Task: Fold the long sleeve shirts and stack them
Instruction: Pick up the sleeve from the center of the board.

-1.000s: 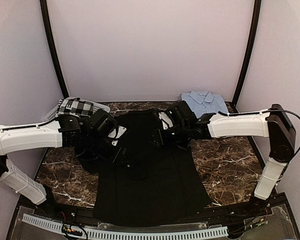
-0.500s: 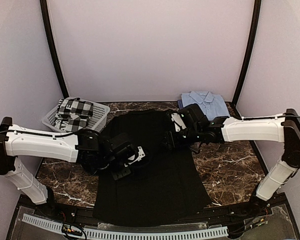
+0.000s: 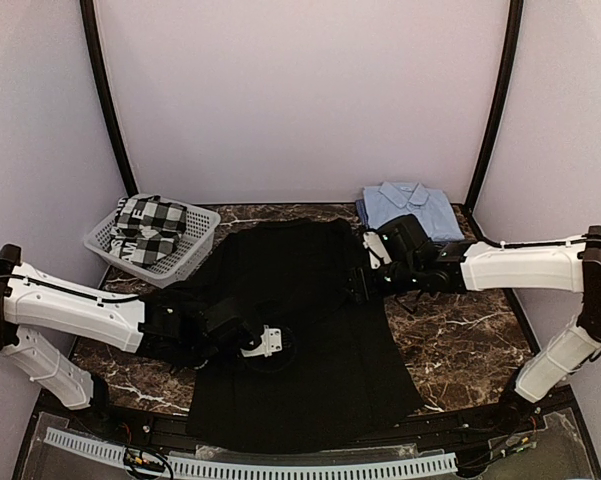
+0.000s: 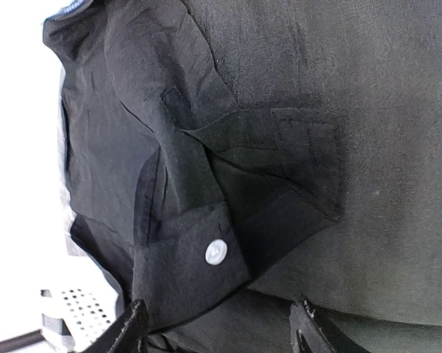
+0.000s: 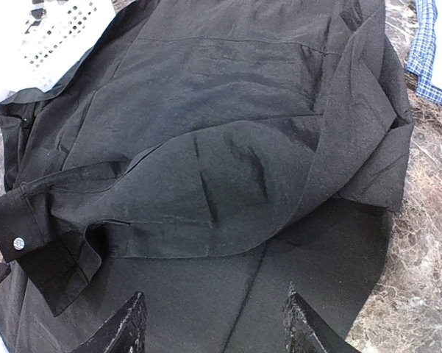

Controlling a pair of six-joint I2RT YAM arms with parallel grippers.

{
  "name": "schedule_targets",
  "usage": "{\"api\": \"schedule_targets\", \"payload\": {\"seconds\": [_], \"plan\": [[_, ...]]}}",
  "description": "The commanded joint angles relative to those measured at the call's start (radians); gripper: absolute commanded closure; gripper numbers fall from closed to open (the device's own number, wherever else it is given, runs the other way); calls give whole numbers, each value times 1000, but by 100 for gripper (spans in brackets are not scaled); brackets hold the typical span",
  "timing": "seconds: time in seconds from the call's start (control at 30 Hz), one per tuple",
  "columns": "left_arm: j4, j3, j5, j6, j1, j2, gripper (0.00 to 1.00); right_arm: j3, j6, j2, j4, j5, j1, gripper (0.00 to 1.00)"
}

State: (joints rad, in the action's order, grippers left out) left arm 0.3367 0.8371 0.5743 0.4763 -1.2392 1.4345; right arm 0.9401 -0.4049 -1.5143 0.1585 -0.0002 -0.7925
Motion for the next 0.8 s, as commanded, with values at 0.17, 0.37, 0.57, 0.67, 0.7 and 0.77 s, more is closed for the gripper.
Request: {"api": "schedule_targets", "payload": {"seconds": [0.17,0.37,0.57,0.67,0.7,0.77], "plan": [[-315,-111,121,229,-6,2,35,-40,-5,29,-65,-20,18,40],[-383,-125,96,284,-6,55,37,-53,-3,28,-71,-26,22,40],[-406,-121,92,308,-6,119,41,-69,-3,40,-72,-27,31,40],[-413,-112,110,312,-6,152,49,-77,-2,48,-70,-24,36,40],[-412,-107,120,304,-6,162,52,-80,-2,52,-70,-23,37,40],[-399,-81,125,275,-5,172,65,-86,-6,62,-70,-16,40,40]]}}
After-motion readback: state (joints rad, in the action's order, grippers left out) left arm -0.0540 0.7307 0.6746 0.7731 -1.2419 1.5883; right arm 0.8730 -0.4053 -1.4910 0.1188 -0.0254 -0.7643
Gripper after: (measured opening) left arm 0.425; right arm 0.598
